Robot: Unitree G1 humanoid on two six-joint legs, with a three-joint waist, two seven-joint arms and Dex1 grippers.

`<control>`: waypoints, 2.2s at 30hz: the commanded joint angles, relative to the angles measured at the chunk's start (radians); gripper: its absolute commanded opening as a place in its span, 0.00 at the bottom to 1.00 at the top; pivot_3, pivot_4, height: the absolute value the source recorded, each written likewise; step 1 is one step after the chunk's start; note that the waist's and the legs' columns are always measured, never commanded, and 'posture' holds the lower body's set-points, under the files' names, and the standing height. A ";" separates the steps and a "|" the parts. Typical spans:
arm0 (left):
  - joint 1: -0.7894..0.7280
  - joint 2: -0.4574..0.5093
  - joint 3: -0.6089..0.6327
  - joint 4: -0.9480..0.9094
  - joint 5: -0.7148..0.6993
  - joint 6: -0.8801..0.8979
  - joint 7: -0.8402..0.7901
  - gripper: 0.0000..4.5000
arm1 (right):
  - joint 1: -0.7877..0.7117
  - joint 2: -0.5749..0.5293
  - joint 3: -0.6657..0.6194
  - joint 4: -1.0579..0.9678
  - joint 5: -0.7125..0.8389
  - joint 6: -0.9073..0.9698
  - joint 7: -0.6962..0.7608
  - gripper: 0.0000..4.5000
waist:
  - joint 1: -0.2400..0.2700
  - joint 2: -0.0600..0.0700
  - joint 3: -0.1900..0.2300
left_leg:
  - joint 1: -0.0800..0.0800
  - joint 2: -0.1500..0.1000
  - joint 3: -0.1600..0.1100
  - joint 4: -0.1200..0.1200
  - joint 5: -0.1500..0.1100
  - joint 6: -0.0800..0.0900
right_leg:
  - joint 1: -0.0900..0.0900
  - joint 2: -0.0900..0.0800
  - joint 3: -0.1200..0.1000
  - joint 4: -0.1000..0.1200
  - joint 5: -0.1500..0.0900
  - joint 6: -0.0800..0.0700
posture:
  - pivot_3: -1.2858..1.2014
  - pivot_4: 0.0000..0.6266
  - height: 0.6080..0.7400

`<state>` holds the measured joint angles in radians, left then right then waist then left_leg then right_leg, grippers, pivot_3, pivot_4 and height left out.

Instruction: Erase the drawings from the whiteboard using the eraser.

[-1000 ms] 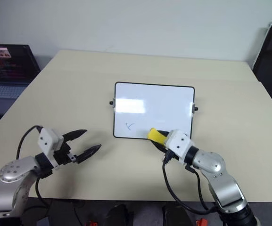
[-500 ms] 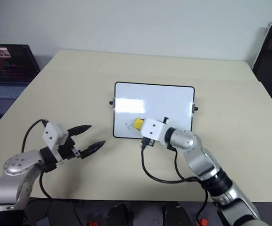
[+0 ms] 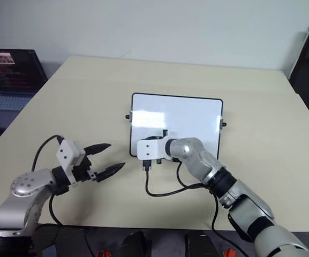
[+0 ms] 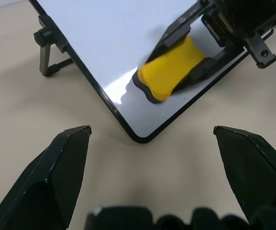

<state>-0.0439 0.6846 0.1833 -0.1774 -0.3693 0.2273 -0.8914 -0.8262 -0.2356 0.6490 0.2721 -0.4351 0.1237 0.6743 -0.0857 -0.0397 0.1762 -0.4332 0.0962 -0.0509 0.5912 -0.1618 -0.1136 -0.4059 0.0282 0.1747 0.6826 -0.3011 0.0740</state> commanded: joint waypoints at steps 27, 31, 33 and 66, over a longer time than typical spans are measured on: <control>-0.019 -0.006 -0.014 0.037 0.000 -0.054 -0.014 1.00 | -0.059 -0.162 -0.074 0.048 -0.102 -0.087 0.020 0.29 | 0.004 0.000 0.000 | 0.001 0.000 0.000 0.003 0.005 0.002 | 0.001 0.000 0.000 0.000 0.001 0.000 | 0.52 0.24 1.00; -0.027 0.000 -0.010 0.036 -0.002 -0.047 -0.014 1.00 | -0.020 -0.151 -0.035 -0.008 -0.079 -0.118 0.081 0.29 | 0.004 0.000 -0.001 | 0.001 0.000 0.000 0.002 0.005 0.002 | 0.001 0.000 0.001 0.000 0.001 0.000 | 0.52 0.24 1.00; -0.032 0.001 -0.009 0.033 -0.004 -0.041 -0.012 1.00 | 0.016 -0.134 -0.011 -0.042 -0.077 -0.114 0.113 0.29 | 0.004 -0.001 -0.001 | 0.001 0.000 0.000 0.002 0.005 0.002 | 0.001 0.000 0.001 -0.001 0.001 0.000 | 0.52 0.24 1.00; -0.296 0.003 0.014 0.013 -0.084 0.141 0.075 1.00 | -0.199 0.021 -0.275 0.302 0.054 -0.010 -0.148 0.29 | -0.003 0.001 0.000 | 0.001 0.000 0.001 0.001 0.007 0.003 | 0.001 0.000 0.000 0.000 0.004 0.001 | 0.52 0.24 1.00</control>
<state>-0.3263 0.6821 0.1902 -0.1450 -0.4484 0.3707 -0.8181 -1.0256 -0.2006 0.3927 0.5588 -0.3779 0.0943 0.5298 -0.0885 -0.0392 0.1762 -0.4328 0.0960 -0.0504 0.5927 -0.1544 -0.1102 -0.4048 0.0281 0.1750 0.6822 -0.2974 0.0752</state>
